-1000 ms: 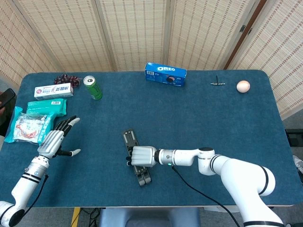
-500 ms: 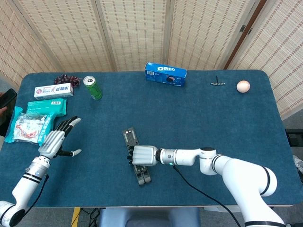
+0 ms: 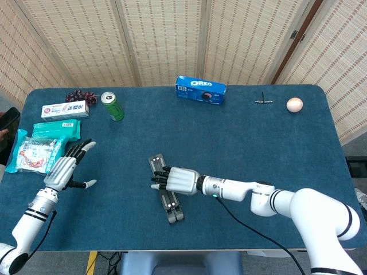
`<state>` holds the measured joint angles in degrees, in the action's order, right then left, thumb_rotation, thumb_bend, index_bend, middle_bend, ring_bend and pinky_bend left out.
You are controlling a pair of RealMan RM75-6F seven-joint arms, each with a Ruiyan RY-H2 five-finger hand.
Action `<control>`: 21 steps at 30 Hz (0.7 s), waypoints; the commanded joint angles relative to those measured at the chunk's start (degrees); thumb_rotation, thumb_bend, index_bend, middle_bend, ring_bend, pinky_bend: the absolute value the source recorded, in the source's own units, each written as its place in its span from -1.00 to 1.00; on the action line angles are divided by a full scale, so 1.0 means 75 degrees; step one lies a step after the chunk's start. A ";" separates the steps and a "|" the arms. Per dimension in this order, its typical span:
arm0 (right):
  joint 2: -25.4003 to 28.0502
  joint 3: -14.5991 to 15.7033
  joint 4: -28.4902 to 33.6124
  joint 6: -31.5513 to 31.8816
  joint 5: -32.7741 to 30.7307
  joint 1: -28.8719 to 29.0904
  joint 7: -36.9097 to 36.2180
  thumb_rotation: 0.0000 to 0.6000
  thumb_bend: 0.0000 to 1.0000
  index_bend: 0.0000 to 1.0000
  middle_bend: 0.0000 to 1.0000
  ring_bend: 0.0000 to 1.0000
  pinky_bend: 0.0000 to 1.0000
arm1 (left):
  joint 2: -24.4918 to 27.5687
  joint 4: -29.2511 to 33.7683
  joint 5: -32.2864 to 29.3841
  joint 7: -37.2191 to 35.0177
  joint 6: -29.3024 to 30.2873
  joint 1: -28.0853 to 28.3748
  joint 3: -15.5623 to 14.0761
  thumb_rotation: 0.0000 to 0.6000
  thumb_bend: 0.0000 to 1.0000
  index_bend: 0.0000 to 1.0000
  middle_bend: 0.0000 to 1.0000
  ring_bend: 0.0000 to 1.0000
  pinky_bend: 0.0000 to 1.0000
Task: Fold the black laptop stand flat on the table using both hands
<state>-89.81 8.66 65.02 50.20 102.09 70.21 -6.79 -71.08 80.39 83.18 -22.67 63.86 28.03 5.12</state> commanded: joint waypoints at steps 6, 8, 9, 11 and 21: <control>0.1658 -0.0686 0.2282 0.0943 -0.1758 -0.1586 0.1928 1.00 -0.54 -1.00 -0.85 -1.00 -0.63 | 0.0144 0.0057 -0.0038 0.0159 -0.0014 0.0014 0.0028 1.00 -0.70 -1.00 -0.98 -1.00 -0.95; 0.1989 -0.0740 0.2747 0.1259 -0.2086 -0.1969 0.2283 1.00 -0.51 -1.00 -0.84 -1.00 -0.63 | 0.0186 0.0051 -0.0037 0.0256 -0.0004 0.0010 0.0023 1.00 -0.70 -1.00 -0.98 -1.00 -0.95; 0.2182 -0.0782 0.3032 0.1536 -0.2286 -0.2240 0.2529 1.00 -0.51 -1.00 -0.83 -1.00 -0.63 | 0.0221 0.0059 -0.0059 0.0342 -0.0002 -0.0001 0.0022 1.00 -0.70 -1.00 -0.98 -1.00 -0.95; 0.2488 -0.0797 0.3472 0.1968 -0.2599 -0.2703 0.2921 1.00 -0.51 -1.00 -0.79 -1.00 -0.63 | 0.0271 0.0102 -0.0148 0.0517 0.0055 -0.0046 0.0052 1.00 -0.70 -1.00 -0.98 -1.00 -0.95; 0.3227 -0.0494 0.4315 0.3822 -0.3339 -0.4860 0.3492 1.00 -0.51 -1.00 -0.68 -0.99 -0.63 | 0.0465 0.0301 -0.0637 0.1632 0.0644 -0.0513 0.0131 1.00 -0.70 -1.00 -0.98 -1.00 -0.95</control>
<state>-67.32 3.99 95.94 76.66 78.74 37.04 18.69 -68.03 82.34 79.17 -11.81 67.66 25.06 6.02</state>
